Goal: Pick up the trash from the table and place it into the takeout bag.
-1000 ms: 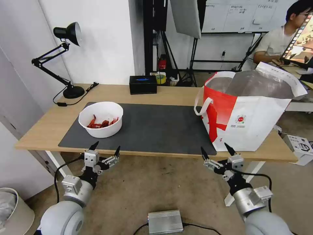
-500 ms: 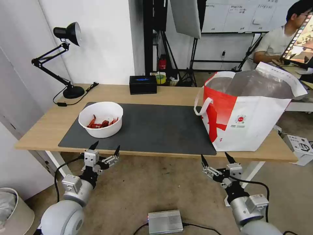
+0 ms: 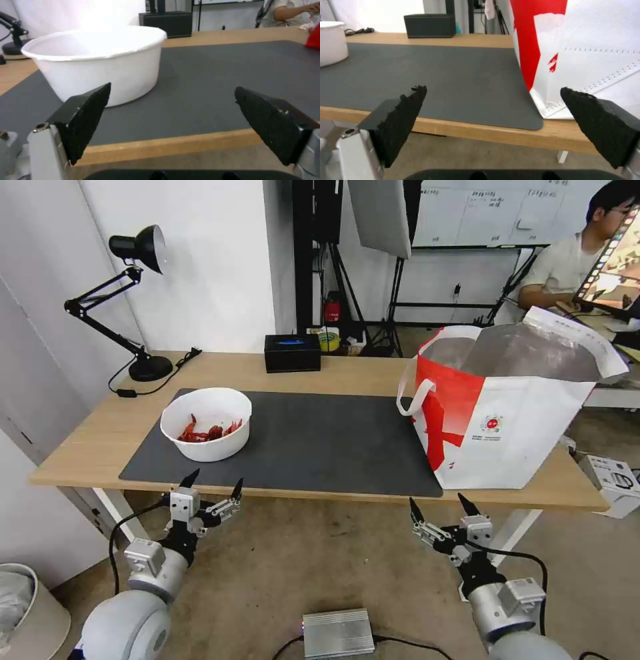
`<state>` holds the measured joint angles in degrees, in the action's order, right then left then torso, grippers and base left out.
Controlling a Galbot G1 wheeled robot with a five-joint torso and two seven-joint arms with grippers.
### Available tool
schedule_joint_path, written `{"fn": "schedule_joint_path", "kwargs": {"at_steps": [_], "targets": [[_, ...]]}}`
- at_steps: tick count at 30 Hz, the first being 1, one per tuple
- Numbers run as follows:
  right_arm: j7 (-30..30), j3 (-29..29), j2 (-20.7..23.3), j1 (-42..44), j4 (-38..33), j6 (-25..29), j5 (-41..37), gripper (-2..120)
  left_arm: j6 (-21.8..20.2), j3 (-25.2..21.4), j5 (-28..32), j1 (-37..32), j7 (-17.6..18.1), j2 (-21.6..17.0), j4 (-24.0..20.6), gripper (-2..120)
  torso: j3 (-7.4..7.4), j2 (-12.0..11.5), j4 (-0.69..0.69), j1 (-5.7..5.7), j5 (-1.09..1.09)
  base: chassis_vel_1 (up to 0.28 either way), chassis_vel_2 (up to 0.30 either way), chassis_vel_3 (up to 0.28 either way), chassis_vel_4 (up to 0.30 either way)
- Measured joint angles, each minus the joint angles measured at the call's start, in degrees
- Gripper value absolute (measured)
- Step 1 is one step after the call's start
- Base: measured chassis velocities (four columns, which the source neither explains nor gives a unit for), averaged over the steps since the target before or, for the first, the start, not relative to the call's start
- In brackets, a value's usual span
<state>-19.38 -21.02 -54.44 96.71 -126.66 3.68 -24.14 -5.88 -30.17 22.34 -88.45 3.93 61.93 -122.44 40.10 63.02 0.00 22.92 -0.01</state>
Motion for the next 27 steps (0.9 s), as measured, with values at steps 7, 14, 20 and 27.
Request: {"fn": "schedule_joint_path", "kwargs": {"at_steps": [7,14,20,27], "targets": [[0.07,-0.04,0.03,-0.04,0.03,0.04,0.00,100,-3.30,-3.09,5.59,2.93,2.74,-4.11,-0.15,100,0.00,0.00,0.00,0.00,0.00,0.000,0.000,0.000,0.000],[0.11,-0.07,0.05,-0.06,0.04,0.07,-0.01,100,-6.36,-3.98,14.44,9.07,6.53,-10.33,2.03,100,0.01,0.00,0.00,0.00,-0.01,0.000,0.000,0.000,0.000],[0.12,-0.08,0.05,-0.07,0.04,0.09,-0.02,100,-9.94,-2.53,21.99,15.19,9.95,-13.50,3.64,100,0.00,0.00,0.00,0.00,0.00,0.000,0.000,0.000,0.000],[0.14,-0.08,0.05,-0.07,0.04,0.12,-0.04,100,-19.49,4.06,36.39,30.13,16.85,-18.22,9.89,100,0.01,0.00,0.00,0.00,0.00,0.000,0.000,0.000,0.000]]}}
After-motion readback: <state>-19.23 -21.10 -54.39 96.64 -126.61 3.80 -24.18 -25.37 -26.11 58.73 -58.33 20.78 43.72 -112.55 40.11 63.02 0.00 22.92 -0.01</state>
